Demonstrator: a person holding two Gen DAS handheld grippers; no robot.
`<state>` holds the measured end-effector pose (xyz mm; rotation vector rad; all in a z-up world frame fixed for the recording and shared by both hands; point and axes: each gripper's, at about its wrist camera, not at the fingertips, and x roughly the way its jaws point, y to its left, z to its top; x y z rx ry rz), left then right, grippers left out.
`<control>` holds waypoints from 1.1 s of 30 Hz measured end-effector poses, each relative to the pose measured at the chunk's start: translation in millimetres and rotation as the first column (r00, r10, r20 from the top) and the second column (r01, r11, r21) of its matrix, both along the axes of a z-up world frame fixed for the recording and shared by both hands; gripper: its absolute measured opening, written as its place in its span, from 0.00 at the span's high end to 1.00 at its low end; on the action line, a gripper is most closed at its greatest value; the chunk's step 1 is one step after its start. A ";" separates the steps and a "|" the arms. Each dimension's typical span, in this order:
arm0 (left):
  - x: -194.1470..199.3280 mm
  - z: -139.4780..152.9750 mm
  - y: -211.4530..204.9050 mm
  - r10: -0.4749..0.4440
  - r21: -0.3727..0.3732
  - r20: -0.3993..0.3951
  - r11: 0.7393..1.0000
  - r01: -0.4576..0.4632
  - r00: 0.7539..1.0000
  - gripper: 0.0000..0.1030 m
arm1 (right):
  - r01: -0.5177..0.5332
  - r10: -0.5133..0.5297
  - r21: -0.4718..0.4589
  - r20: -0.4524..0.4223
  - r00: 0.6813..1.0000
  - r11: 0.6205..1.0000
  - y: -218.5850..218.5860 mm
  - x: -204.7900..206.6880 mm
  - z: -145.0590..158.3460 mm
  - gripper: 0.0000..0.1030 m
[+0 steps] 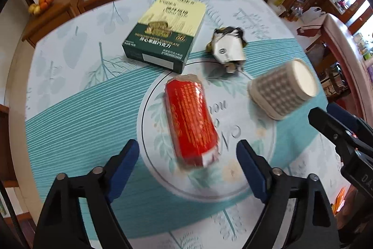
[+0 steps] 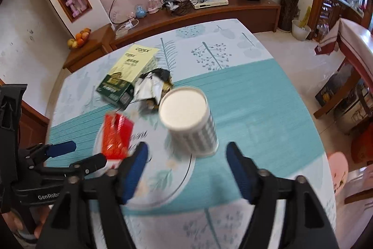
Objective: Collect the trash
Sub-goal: 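Grasp the red wrapped snack with the left tool while the right tool grasps the checkered paper cup, then carry the red snack and paper cup over the black trash bin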
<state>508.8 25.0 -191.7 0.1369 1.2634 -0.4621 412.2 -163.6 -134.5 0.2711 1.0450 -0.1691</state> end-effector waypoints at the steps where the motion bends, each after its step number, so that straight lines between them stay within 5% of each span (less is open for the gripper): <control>1: 5.5 -4.8 -1.2 0.004 -0.003 -0.014 1.000 -0.004 1.000 0.23 | -0.007 0.007 0.000 -0.003 1.000 1.000 -0.3 6.7 -4.6 0.30; 9: 28.6 -30.7 -12.1 0.015 0.007 -0.056 1.000 -0.014 0.998 0.27 | -0.019 0.018 -0.075 -0.023 1.000 0.997 1.0 35.0 -28.7 0.30; 12: 32.5 -38.4 -13.7 0.015 0.014 -0.068 1.000 -0.014 0.998 0.42 | -0.018 0.016 -0.084 -0.023 1.000 0.996 0.8 39.0 -34.9 0.31; 15: 34.0 -42.7 -11.1 0.010 -0.025 -0.094 1.000 -0.013 0.996 0.58 | -0.002 0.000 -0.077 -0.023 1.000 0.997 -0.7 38.3 -38.0 0.41; 22: 21.1 -30.1 -11.2 -0.010 -0.051 -0.038 0.999 0.009 0.999 0.62 | 0.027 -0.027 0.009 -0.008 1.000 1.000 -0.6 20.4 -35.6 0.51; 33: -28.3 7.2 -6.3 -0.029 -0.088 -0.011 0.996 0.028 1.000 0.65 | 0.039 -0.042 0.097 0.020 0.999 0.995 7.6 -43.5 -20.1 0.51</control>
